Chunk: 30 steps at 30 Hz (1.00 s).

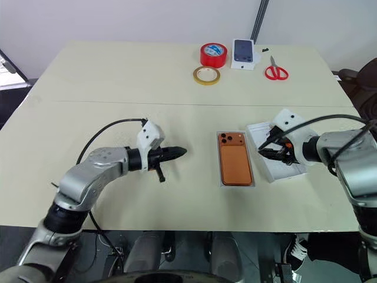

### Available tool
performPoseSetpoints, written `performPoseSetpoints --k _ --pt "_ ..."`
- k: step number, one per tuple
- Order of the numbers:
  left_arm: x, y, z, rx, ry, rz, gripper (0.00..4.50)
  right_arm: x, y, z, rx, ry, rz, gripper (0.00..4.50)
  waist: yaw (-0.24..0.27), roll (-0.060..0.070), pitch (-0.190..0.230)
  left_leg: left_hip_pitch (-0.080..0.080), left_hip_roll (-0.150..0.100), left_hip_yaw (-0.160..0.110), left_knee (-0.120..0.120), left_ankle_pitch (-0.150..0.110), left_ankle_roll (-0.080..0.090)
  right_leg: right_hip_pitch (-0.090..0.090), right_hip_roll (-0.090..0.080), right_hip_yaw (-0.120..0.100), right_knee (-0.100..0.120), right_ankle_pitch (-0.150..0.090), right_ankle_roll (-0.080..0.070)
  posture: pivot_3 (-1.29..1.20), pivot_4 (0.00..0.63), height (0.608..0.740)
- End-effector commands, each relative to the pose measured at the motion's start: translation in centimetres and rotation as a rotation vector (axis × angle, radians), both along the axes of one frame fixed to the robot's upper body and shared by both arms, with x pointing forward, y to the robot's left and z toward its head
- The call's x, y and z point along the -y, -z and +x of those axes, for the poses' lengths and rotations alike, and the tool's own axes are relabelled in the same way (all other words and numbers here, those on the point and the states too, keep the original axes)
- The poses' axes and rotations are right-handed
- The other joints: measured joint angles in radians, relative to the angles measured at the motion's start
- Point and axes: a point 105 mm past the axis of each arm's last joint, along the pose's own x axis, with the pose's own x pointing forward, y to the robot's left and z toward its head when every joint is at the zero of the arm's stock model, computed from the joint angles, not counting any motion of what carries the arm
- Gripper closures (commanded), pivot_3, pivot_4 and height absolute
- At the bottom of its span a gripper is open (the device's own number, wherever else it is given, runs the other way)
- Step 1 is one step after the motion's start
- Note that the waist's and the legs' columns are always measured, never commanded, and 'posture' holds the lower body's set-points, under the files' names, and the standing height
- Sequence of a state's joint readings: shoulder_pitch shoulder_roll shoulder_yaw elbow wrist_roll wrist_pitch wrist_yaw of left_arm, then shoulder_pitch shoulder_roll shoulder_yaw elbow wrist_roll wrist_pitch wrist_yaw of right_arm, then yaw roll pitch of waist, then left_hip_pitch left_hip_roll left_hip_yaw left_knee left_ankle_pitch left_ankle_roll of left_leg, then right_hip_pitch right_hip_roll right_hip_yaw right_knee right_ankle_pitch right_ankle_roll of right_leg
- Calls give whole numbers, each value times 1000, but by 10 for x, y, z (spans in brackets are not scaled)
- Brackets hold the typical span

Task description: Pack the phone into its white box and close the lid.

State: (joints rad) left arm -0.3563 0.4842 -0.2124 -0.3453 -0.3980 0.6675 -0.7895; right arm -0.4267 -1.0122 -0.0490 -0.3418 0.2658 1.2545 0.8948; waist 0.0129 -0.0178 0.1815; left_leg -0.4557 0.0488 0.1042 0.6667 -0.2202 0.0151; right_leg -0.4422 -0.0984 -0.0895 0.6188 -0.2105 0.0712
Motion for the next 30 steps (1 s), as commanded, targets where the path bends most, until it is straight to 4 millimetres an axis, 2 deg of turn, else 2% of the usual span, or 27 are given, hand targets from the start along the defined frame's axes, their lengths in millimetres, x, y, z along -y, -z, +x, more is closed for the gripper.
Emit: performPoseSetpoints --k 1,5,13,16,21,22,25,28,30 --pt "0 -15 -6 119 56 -5 4500 3 -2 3 -71 113 78 686 0 0 0 0 0 0 0 0 0 0 0 0 0 0 0 0 150 730" --pt "4 -15 -6 128 68 -15 4500 3 4 7 -126 197 118 686 1 0 0 0 0 0 0 0 0 0 0 0 0 0 0 0 150 730" --pt "12 -11 -12 138 96 -16 4500 -5 23 8 -182 251 49 686 0 0 0 -1 0 1 0 0 1 0 0 0 0 0 1 0 150 730" --pt "14 -13 -13 144 103 -28 4500 -2 26 11 -171 295 26 1480 0 0 0 -1 0 1 0 0 1 0 1 0 1 0 1 0 150 730" --pt "14 -15 -16 150 111 -45 4500 -7 27 15 -167 299 52 4075 0 0 0 -1 0 1 0 0 1 0 1 0 1 0 1 0 150 730" --pt "14 -13 -16 150 110 -41 4500 -6 26 16 -162 310 62 4465 0 0 0 -1 0 1 0 0 1 0 1 0 1 0 1 0 150 730" --pt "12 -10 -13 153 96 -33 4500 -4 17 25 -123 349 93 4465 0 0 0 -1 0 1 0 0 1 0 1 0 1 0 1 0 150 730" --pt "6 -11 -4 160 46 -37 4500 -10 -8 36 -56 346 193 4465 -2 1 0 -1 -1 1 0 0 1 -1 1 0 1 1 2 0 150 730" --pt "-3 -11 1 147 -11 -54 4500 -19 -32 41 4 302 312 4465 -2 2 0 -1 -1 1 0 0 1 -1 1 0 1 2 4 0 150 730"
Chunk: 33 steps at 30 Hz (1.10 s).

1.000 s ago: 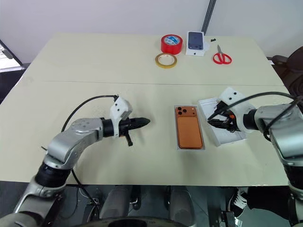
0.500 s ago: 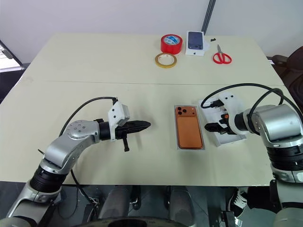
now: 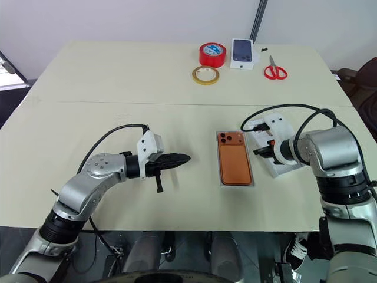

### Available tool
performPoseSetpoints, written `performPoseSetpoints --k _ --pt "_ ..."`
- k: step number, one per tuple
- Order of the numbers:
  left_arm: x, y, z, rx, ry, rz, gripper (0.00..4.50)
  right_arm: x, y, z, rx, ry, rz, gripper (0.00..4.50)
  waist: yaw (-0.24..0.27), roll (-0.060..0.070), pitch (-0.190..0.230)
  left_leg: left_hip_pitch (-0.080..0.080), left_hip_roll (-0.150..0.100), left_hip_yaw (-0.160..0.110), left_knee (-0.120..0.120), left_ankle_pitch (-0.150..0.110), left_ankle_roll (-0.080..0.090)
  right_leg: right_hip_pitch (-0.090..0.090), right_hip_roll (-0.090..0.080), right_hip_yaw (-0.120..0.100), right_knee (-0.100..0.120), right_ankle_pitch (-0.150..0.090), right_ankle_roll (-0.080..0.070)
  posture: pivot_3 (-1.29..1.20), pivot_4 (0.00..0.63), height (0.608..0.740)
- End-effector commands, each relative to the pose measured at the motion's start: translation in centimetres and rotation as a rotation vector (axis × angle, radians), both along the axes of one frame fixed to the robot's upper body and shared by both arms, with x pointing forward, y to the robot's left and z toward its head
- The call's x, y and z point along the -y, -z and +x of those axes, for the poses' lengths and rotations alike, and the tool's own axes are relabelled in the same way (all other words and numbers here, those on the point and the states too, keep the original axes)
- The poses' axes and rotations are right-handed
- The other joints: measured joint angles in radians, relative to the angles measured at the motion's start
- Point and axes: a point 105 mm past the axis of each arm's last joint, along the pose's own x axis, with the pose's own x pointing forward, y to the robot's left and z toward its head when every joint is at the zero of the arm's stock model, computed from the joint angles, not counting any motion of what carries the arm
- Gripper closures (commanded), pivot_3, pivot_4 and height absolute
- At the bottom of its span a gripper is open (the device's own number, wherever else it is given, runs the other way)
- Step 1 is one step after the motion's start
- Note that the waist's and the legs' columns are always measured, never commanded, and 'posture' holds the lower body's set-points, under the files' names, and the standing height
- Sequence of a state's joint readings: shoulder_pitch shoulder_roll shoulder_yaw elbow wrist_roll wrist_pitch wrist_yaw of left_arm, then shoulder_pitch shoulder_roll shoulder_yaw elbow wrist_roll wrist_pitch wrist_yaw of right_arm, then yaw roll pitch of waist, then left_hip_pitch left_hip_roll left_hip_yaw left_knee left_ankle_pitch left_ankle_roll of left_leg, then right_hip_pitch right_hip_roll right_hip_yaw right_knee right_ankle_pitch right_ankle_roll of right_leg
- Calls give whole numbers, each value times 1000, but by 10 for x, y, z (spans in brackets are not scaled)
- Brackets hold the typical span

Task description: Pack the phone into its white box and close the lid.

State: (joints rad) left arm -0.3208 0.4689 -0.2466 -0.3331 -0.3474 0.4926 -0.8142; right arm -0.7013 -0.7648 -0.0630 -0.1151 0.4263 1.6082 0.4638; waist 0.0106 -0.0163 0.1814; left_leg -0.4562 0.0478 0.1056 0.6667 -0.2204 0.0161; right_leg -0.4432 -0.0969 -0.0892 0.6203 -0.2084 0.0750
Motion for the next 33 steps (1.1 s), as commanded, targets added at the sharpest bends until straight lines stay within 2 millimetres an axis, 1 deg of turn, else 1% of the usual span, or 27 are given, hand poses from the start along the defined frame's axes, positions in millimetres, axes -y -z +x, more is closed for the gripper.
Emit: performPoseSetpoints --k 1,3,5,6,8,9,10,12,14,16,17,19,21,24,27,29,33 --pt "-15 -9 9 28 -82 -39 4500 -9 -48 7 162 -32 149 4465 1 0 0 0 0 0 0 0 0 0 0 0 0 0 0 0 150 730" --pt "-24 -7 15 23 -131 -43 4500 -29 -64 7 208 -112 349 4465 1 0 0 0 1 0 0 0 0 0 1 0 0 0 1 0 150 730" --pt "-33 -6 22 21 -181 -45 4500 -53 -74 -2 198 -236 560 4465 0 0 0 0 1 0 -1 0 0 0 1 0 0 1 1 0 150 730" --pt "-36 -6 24 21 -197 -47 4500 -61 -76 -6 184 -276 626 4465 0 0 0 0 1 0 -1 0 0 0 1 0 0 1 1 0 150 730" --pt "-44 -7 31 25 -233 -49 4500 -83 -73 -20 131 -370 738 4465 1 0 0 0 2 0 -1 0 0 1 1 0 0 1 1 0 150 730" --pt "-46 -8 34 29 -245 -50 4500 -96 -74 -29 128 -399 787 4465 2 0 0 0 2 -1 -1 0 0 1 1 0 0 1 1 0 150 730" --pt "-48 -8 36 31 -252 -51 4500 -104 -73 -35 109 -395 838 4465 5 0 0 0 2 0 -1 0 0 1 1 0 0 1 1 0 150 730" --pt "-48 -10 39 38 -254 -49 4500 -118 -60 -43 56 -368 896 4465 2 0 0 0 2 -1 -1 0 0 2 0 -1 0 1 1 0 150 730" --pt "-46 -12 41 51 -244 -45 4500 -132 -41 -51 20 -338 927 4465 1 -1 0 0 1 -1 0 0 1 2 0 0 -1 1 1 0 150 730" --pt "-41 -13 41 59 -223 -44 4500 -141 -26 -59 -3 -295 949 4465 1 0 -1 1 1 -1 0 0 1 3 0 0 0 1 2 0 150 730" --pt "-39 -13 41 61 -215 -44 4500 -145 -23 -61 -3 -271 963 4465 1 0 -1 1 2 -1 0 0 1 2 0 0 0 1 2 0 150 730" --pt "-30 -11 39 61 -181 -37 4500 -146 -14 -60 -9 -184 977 4465 2 0 -1 1 2 -1 0 0 1 2 0 0 0 1 2 0 150 730" --pt "-23 -9 37 64 -152 -29 4500 -149 -11 -59 -7 -104 992 4465 1 0 -1 1 2 0 0 0 1 3 0 0 0 1 2 0 150 730" --pt "-15 -7 35 65 -133 -24 4500 -153 -15 -59 14 -77 994 4465 1 0 -1 1 2 -1 0 0 1 2 0 0 0 1 1 0 150 730" --pt "-13 -8 34 64 -125 -34 4500 -159 -26 -56 44 -47 1025 4465 -3 0 -2 1 2 -1 0 0 1 2 1 0 0 0 1 0 150 730" --pt "-13 -10 34 66 -129 -42 4500 -166 -34 -57 59 -23 1063 4465 -5 1 -2 1 3 -1 -1 0 1 2 1 0 0 1 1 0 150 730" --pt "-17 -13 38 66 -148 -56 4500 -183 -51 -60 45 78 1163 4465 -7 1 -2 1 3 -1 -1 0 1 1 2 0 1 1 1 0 150 730"
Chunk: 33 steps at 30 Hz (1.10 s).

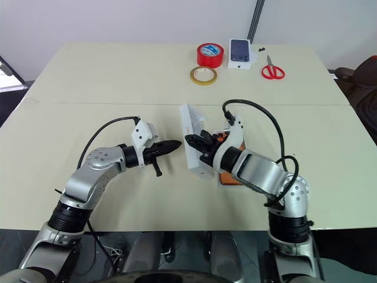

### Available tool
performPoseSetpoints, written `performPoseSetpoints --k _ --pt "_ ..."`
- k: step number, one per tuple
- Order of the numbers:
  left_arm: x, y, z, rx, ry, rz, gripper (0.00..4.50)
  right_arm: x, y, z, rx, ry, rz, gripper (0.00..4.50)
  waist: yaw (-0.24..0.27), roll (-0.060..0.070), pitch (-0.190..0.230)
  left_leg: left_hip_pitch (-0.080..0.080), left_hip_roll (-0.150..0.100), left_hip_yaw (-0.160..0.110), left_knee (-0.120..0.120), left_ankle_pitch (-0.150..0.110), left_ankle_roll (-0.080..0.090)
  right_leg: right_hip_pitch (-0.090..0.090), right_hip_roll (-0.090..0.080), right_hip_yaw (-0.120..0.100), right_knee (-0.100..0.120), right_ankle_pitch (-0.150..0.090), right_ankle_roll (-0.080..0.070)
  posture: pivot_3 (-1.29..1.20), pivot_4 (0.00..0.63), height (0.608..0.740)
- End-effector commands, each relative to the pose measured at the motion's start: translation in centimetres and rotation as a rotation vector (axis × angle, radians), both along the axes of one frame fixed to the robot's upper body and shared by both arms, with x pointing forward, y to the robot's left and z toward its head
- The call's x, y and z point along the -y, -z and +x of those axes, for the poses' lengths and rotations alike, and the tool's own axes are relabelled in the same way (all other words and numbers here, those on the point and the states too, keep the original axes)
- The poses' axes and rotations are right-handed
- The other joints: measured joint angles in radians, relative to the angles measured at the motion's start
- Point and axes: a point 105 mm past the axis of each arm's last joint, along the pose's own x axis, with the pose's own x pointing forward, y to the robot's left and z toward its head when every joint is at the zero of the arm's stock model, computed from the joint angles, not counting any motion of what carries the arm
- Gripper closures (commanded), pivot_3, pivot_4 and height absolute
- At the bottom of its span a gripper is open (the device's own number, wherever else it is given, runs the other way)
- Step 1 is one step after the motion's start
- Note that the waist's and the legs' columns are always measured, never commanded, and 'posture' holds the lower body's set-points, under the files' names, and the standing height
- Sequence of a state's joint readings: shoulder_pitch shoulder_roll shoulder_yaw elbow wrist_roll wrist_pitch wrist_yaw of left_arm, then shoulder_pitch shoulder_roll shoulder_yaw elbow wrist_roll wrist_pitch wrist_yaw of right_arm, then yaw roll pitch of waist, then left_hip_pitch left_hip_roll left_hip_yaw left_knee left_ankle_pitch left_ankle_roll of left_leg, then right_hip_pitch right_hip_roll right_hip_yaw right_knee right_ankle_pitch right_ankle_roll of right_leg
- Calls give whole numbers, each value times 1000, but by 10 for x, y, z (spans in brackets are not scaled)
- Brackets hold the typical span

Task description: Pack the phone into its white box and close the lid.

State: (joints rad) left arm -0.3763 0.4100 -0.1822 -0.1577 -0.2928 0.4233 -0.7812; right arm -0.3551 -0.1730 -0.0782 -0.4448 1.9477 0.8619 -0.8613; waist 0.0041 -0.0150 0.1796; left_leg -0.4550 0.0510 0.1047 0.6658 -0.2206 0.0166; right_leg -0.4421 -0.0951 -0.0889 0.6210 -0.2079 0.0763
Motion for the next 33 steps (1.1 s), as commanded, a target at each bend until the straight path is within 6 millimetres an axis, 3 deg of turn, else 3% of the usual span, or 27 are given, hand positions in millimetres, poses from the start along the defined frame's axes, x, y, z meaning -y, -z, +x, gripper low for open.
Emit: performPoseSetpoints --k 1,5,11,14,17,22,27,31,33 --pt "-1 -16 4 55 -6 -23 4500 -14 -28 -10 -11 49 90 4465 0 0 0 0 0 0 0 0 0 0 0 0 0 0 0 0 150 730" --pt "-2 -17 4 57 -8 -23 4500 -15 -21 -16 -93 90 93 4465 5 0 0 0 0 0 0 0 0 0 -1 0 -1 0 -1 0 150 730" --pt "5 -16 6 58 -7 -28 4500 13 10 -12 -114 132 4 4465 4 0 0 0 -1 0 0 0 0 1 -2 1 -2 -2 -4 0 150 730" --pt "19 -16 7 54 8 -41 4500 28 23 -10 -102 125 -41 4465 6 1 -1 0 -1 0 0 0 0 1 -1 1 -1 -2 -3 0 150 730" --pt "36 -15 8 49 33 -50 4500 45 28 -6 -56 88 -102 3526 9 1 -1 0 -1 0 0 0 0 2 -1 1 -2 -2 -3 0 150 730" --pt "62 -9 10 40 74 -35 4500 69 8 2 97 -27 -191 997 8 2 -1 0 -2 0 0 0 1 2 -1 2 -2 -2 -3 0 150 730" --pt "88 -10 7 46 121 -43 4500 108 -12 3 153 -101 -397 997 11 4 -1 0 -2 0 1 -1 2 2 -2 1 -2 -2 -3 0 150 730" --pt "100 -10 5 47 147 -44 4500 132 -14 8 148 -84 -533 997 10 4 -1 0 -3 1 1 -1 3 2 -1 1 -3 -2 -2 0 150 730" --pt "104 -9 4 46 159 -40 4500 143 -12 12 167 -61 -614 1510 9 4 -1 0 -3 1 1 -1 3 2 -1 1 -3 -2 -2 0 150 730"
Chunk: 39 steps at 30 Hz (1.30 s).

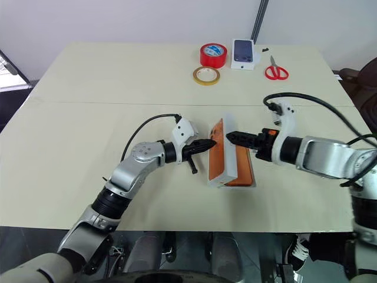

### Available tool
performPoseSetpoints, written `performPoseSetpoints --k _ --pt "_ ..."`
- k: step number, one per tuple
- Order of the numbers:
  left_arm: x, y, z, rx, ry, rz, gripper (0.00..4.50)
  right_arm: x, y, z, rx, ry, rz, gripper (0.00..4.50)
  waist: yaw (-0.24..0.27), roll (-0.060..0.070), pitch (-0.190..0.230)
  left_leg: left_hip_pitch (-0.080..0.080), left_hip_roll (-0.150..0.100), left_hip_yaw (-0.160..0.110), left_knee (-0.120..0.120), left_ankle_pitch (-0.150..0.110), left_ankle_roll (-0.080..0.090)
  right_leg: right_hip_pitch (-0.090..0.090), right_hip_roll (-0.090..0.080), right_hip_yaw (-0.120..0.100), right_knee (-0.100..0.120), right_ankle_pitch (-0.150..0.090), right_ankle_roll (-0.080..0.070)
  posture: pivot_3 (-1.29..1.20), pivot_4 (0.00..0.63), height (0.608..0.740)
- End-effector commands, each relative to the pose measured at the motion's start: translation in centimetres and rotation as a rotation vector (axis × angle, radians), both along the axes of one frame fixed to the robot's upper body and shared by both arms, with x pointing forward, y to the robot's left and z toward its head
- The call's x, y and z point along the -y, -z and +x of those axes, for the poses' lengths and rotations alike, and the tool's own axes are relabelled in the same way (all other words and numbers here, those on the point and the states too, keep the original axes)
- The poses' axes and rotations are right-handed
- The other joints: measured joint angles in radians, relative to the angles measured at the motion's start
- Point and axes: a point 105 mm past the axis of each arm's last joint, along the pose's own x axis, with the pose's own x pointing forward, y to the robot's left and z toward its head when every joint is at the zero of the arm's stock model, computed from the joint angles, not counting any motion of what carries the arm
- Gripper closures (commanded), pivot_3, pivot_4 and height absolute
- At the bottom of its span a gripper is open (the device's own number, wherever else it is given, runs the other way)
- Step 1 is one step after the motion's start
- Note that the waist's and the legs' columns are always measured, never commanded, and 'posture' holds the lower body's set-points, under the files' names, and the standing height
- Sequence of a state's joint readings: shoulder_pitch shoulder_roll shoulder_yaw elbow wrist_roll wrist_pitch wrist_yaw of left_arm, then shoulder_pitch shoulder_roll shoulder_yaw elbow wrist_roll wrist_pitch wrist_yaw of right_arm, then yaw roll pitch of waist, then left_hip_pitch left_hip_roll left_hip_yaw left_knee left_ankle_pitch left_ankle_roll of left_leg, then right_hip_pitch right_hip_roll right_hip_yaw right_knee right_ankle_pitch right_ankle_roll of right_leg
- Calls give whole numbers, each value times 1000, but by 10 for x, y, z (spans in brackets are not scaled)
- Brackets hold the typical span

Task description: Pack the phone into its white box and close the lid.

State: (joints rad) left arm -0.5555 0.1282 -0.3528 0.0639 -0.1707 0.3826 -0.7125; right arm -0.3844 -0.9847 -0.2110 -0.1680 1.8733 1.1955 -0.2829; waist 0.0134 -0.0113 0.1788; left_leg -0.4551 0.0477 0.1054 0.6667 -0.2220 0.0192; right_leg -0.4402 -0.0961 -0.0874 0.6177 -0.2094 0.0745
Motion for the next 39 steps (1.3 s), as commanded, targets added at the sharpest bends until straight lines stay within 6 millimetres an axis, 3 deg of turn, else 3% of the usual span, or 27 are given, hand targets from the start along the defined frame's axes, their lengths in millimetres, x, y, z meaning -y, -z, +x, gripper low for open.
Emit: performPoseSetpoints --k 1,6,11,16,20,23,30,39 --pt "13 -9 -5 52 37 -3 4500 17 -5 8 71 14 -126 1800 0 0 0 0 0 0 0 0 0 0 0 0 0 0 0 0 150 730" --pt "17 -9 -7 45 44 -11 4500 31 -8 15 177 -31 -328 4451 1 0 0 0 0 0 0 0 0 -1 0 0 0 0 1 0 150 730" --pt "6 -23 -1 9 -11 -96 4500 32 -12 18 343 -171 -642 4451 0 1 0 -1 1 0 0 0 0 -2 0 0 0 0 0 0 150 730" --pt "-25 -35 14 22 -129 -112 4500 26 2 19 404 -304 -810 4451 -1 1 0 -1 1 0 0 0 0 -2 0 0 0 0 0 0 150 730" --pt "-58 -22 30 -6 -260 -4 4500 17 17 20 409 -353 -843 4451 0 1 0 -1 0 0 1 0 0 -2 0 0 1 0 1 0 150 730" --pt "-71 -10 35 -30 -299 75 4500 10 24 21 416 -372 -855 4451 1 1 0 -1 0 0 1 0 0 -2 0 0 1 1 2 0 150 730" --pt "-56 13 24 -99 -212 174 4500 1 29 24 429 -397 -848 4451 3 0 0 -2 0 0 2 0 0 -1 -1 0 0 0 1 0 150 730" --pt "-21 14 11 -129 -71 181 4500 -5 30 21 435 -423 -841 4451 1 0 0 -2 0 0 2 0 0 -2 -1 0 1 0 1 0 150 730"
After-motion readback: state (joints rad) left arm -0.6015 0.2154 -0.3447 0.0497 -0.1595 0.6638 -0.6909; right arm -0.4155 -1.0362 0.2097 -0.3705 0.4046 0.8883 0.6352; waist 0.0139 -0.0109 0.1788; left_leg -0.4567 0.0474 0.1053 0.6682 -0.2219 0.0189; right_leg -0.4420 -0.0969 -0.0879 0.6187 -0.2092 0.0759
